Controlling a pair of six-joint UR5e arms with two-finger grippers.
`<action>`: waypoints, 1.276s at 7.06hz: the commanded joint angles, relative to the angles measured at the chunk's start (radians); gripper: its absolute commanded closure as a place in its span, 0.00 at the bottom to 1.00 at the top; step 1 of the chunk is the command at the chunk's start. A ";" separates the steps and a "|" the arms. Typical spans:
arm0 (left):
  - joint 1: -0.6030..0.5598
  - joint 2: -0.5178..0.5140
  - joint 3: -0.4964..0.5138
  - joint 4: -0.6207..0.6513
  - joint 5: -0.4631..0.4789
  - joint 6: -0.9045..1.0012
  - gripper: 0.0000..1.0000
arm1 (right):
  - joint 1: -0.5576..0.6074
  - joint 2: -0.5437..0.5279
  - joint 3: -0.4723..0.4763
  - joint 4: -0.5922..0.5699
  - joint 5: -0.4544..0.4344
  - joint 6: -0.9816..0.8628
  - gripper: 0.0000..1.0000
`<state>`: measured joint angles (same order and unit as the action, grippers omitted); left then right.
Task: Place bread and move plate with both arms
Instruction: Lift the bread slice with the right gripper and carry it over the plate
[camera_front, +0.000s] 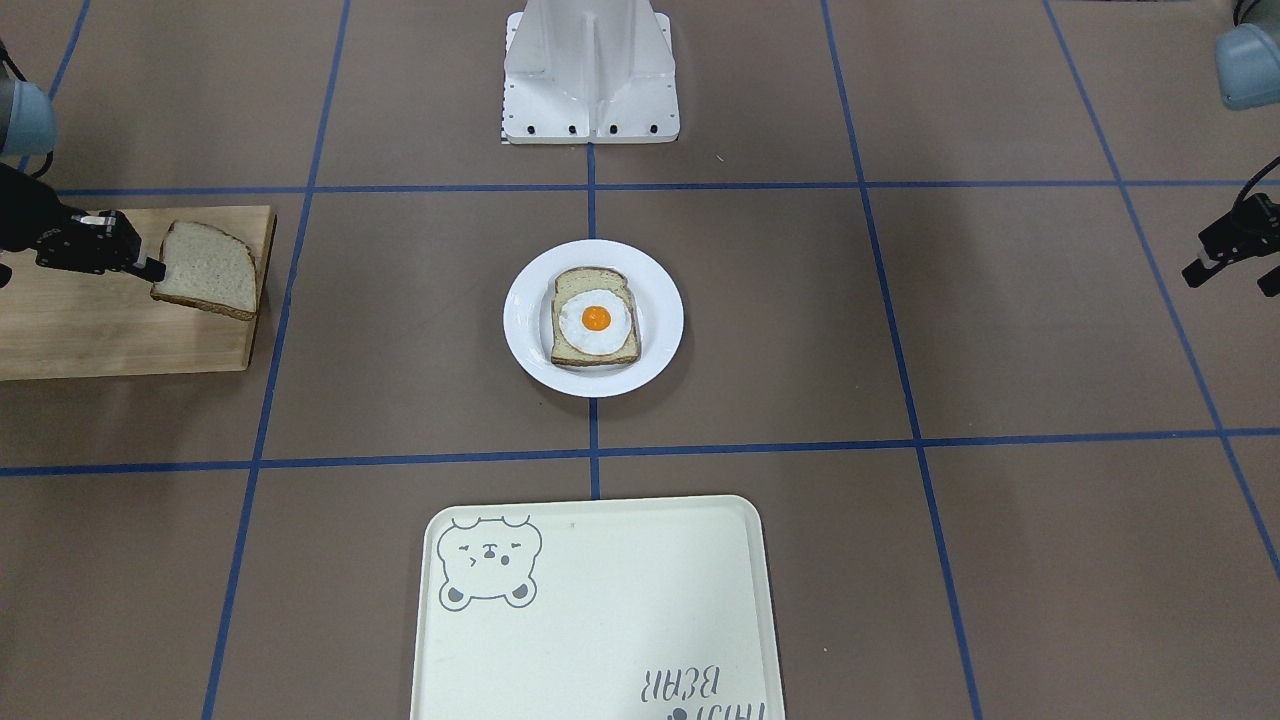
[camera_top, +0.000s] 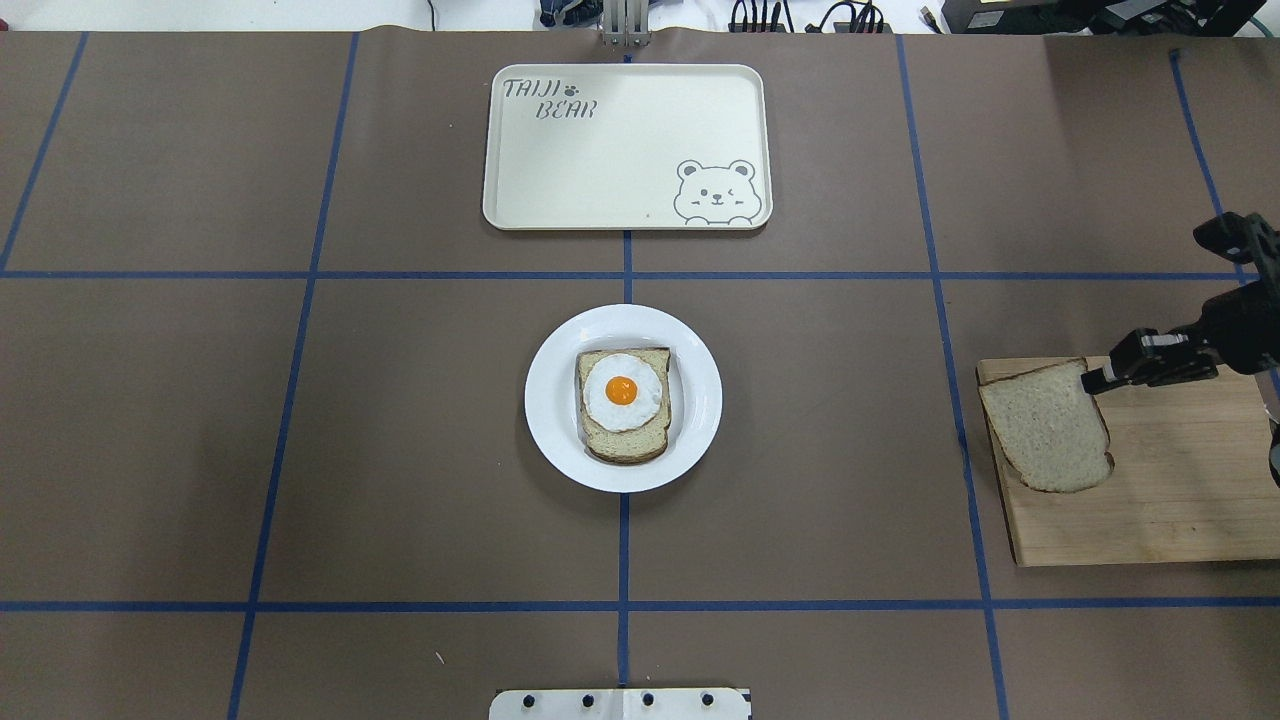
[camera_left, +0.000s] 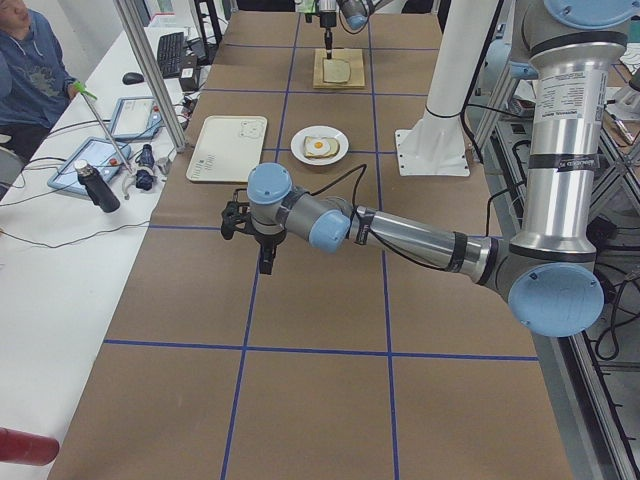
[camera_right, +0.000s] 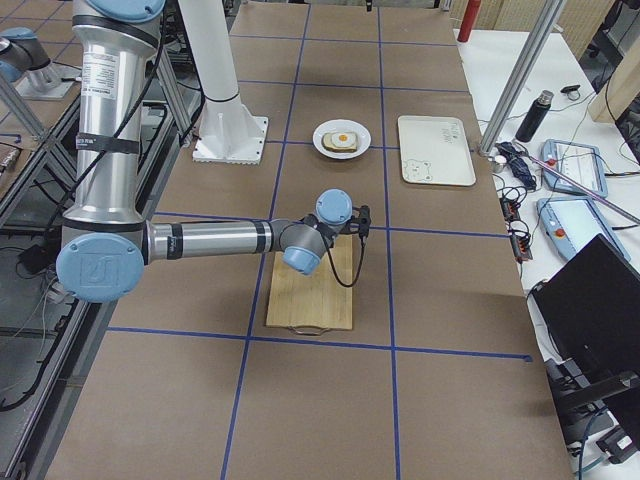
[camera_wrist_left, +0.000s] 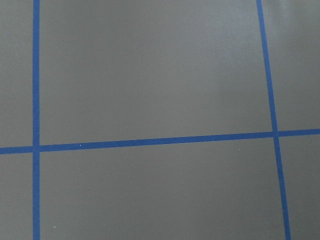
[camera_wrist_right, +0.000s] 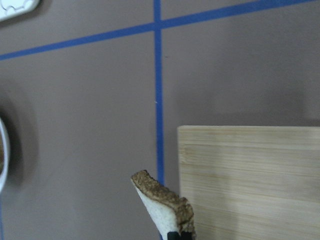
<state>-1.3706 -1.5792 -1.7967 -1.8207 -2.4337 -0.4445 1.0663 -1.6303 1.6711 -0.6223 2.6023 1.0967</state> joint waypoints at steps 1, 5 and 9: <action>0.001 0.007 0.000 -0.002 -0.001 -0.002 0.02 | 0.009 0.203 0.007 -0.005 0.059 0.290 1.00; 0.001 0.007 0.008 -0.002 -0.001 0.000 0.02 | -0.295 0.539 -0.034 -0.078 -0.204 0.632 1.00; 0.001 0.007 0.005 -0.003 -0.001 0.000 0.02 | -0.434 0.644 -0.187 -0.103 -0.375 0.623 1.00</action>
<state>-1.3698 -1.5723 -1.7918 -1.8227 -2.4344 -0.4460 0.6543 -1.0116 1.5316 -0.7269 2.2610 1.7220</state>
